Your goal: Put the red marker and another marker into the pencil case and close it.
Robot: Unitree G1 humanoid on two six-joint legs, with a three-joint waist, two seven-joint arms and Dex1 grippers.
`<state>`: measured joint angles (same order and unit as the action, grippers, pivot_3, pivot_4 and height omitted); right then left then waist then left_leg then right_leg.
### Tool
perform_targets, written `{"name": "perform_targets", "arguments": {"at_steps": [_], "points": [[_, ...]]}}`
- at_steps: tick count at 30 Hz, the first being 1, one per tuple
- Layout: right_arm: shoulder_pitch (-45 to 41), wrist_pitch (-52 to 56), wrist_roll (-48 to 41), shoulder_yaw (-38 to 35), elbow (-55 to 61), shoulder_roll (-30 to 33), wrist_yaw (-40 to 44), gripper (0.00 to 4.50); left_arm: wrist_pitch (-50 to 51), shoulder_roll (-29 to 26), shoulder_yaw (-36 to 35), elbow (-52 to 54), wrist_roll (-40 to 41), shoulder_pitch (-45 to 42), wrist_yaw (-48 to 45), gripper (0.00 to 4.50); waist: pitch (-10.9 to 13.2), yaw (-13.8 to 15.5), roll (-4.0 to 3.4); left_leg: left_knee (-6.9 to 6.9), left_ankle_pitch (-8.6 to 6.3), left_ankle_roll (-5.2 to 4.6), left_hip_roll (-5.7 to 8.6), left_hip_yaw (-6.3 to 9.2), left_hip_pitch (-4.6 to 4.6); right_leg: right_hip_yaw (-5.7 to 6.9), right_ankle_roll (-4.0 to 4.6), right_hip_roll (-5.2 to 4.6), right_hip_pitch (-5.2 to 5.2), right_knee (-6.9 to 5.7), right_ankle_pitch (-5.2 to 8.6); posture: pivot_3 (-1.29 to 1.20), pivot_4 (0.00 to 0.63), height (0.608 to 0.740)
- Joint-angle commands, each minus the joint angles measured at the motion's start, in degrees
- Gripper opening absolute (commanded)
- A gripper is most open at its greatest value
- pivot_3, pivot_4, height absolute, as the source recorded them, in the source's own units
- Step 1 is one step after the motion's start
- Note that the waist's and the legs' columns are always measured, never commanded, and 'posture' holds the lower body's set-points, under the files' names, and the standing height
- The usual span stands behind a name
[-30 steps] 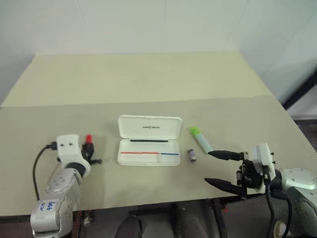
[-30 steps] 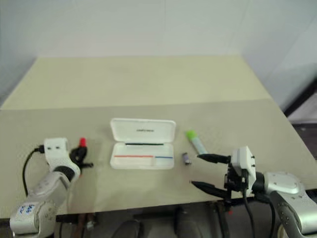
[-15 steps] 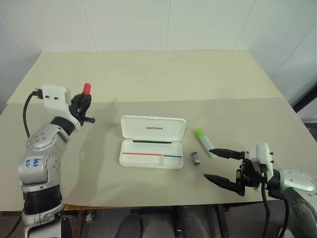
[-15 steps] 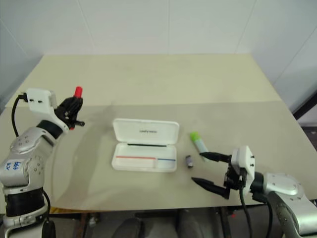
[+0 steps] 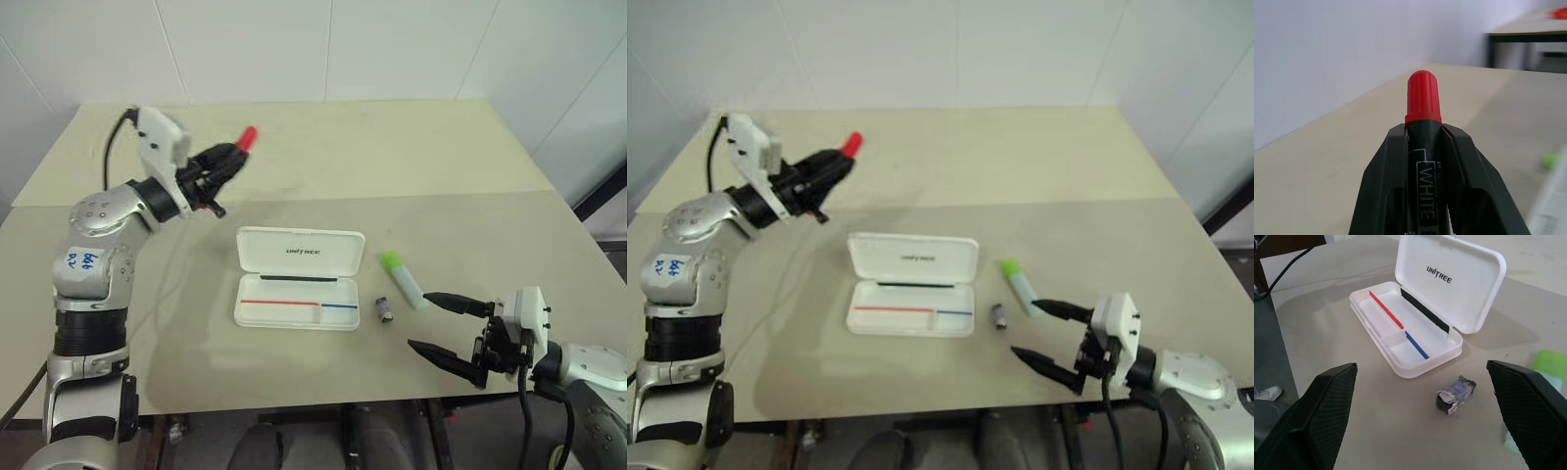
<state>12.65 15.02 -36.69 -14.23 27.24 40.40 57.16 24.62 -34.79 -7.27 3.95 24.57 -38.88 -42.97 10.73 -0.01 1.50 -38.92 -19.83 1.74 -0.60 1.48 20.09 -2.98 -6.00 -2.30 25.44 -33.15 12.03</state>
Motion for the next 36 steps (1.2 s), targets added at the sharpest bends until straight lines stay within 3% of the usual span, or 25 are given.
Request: {"name": "perform_targets", "arguments": {"at_steps": [1, 8, 18, 30, 36], "points": [[0.6, -1.1, -0.2, -1.6, 2.6, -0.6, -1.1, 4.50, -2.7, -1.8, 1.1, 2.7, 1.9, 0.3, -6.9, 0.58, 0.0, -0.2, 0.01, 0.01, 0.00, -0.01, -0.01, -0.09, 0.00, -0.07, 0.00, 0.01, 0.00, -0.01, 0.00, 0.00, 0.150, 0.740], [1.9, -1.3, -0.1, -1.8, 3.7, -0.9, -2.3, 4.50, -4.9, -2.0, 5.4, 2.8, 2.8, -2.6, -17.9, 0.58, 0.1, -0.2, 0.09, -0.09, -0.02, -0.07, -0.04, -0.47, -0.01, -0.42, 0.05, 0.12, 0.00, -0.17, 0.04, 0.00, 0.150, 0.740], [3.1, -1.7, 0.7, -1.4, 5.1, -2.0, -4.1, 4.50, -6.8, -3.8, 15.9, 2.7, -3.6, -2.1, -25.8, 0.58, 0.1, -0.4, 0.10, -0.12, 0.03, -0.16, -0.07, -0.52, -0.01, -0.55, 0.05, 0.20, 0.00, -0.17, 0.05, 0.00, 0.150, 0.740], [3.4, -2.1, 1.4, -0.6, 5.1, -2.7, -5.4, 4.50, -12.8, -2.2, 22.3, 0.5, -12.0, 1.7, -25.8, 0.58, 0.1, -0.3, 0.13, -0.12, 0.03, -0.18, -0.12, -0.52, -0.01, -0.63, 0.06, 0.29, 0.00, -0.17, 0.06, 0.00, 0.150, 0.740], [3.3, -2.0, 1.4, -0.6, 5.2, -2.7, -5.7, 4.50, -13.3, -0.6, 24.3, -2.0, -17.6, 1.7, -21.5, 0.58, 0.1, -0.2, 0.13, -0.12, 0.04, -0.21, -0.10, -0.52, -0.02, -0.67, 0.07, 0.30, 0.00, -0.19, 0.06, 0.00, 0.150, 0.740]]}}
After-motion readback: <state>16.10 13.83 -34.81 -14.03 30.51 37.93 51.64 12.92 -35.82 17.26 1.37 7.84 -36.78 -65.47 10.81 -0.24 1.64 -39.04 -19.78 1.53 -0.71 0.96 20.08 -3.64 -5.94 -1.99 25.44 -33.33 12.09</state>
